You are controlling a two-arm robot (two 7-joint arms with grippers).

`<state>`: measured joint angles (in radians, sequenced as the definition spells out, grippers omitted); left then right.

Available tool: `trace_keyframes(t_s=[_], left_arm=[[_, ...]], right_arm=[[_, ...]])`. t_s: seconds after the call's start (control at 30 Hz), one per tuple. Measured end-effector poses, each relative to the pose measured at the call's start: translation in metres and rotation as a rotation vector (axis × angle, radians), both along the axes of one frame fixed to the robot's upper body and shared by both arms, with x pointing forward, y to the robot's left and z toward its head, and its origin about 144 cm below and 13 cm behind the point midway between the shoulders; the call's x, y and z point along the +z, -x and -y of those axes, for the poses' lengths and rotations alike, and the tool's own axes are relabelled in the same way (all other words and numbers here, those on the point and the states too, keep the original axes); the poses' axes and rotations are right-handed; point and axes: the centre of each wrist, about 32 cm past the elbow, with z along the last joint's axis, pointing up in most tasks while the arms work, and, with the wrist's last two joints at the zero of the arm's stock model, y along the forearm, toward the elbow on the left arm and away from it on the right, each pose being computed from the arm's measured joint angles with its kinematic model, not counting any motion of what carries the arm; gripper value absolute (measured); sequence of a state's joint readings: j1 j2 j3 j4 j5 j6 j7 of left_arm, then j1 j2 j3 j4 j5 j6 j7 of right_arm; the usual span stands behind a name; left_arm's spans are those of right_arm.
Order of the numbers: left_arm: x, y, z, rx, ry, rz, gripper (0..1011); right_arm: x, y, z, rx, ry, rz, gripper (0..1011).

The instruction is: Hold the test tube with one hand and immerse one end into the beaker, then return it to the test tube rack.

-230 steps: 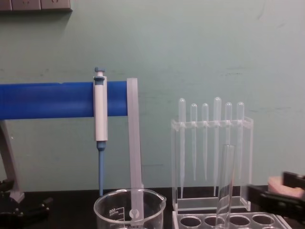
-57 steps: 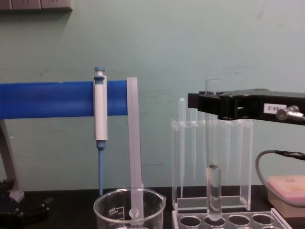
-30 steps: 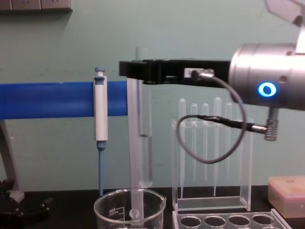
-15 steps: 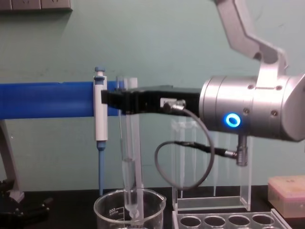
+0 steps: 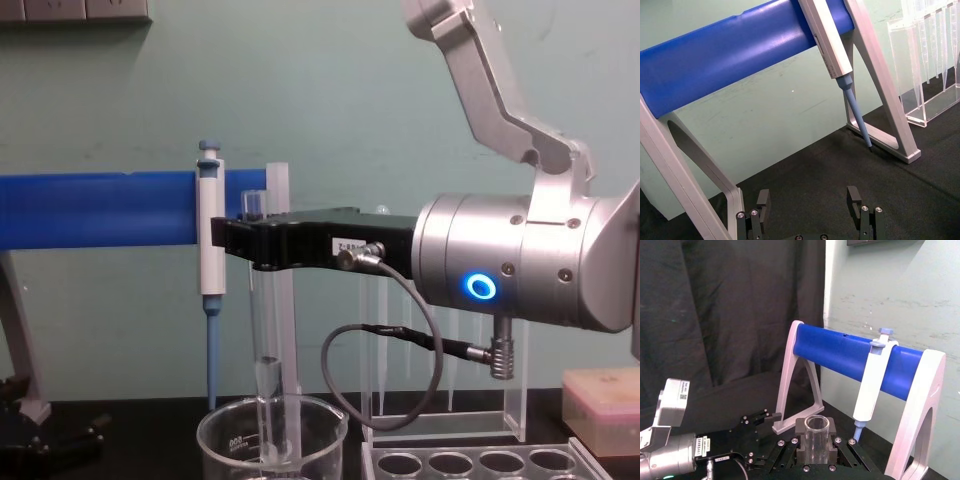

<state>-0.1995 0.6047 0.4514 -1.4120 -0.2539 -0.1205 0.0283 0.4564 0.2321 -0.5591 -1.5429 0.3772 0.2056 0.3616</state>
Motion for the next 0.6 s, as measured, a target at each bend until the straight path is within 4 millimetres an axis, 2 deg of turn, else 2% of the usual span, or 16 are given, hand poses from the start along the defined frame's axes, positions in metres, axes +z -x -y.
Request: trace_keyframes(t_s=[0.6], left_arm=[[0.000,0.000,0.000,0.000,0.000,0.000,1000]], right_arm=[[-0.020,0.001,-0.003,0.007,0.010,-0.003,224]])
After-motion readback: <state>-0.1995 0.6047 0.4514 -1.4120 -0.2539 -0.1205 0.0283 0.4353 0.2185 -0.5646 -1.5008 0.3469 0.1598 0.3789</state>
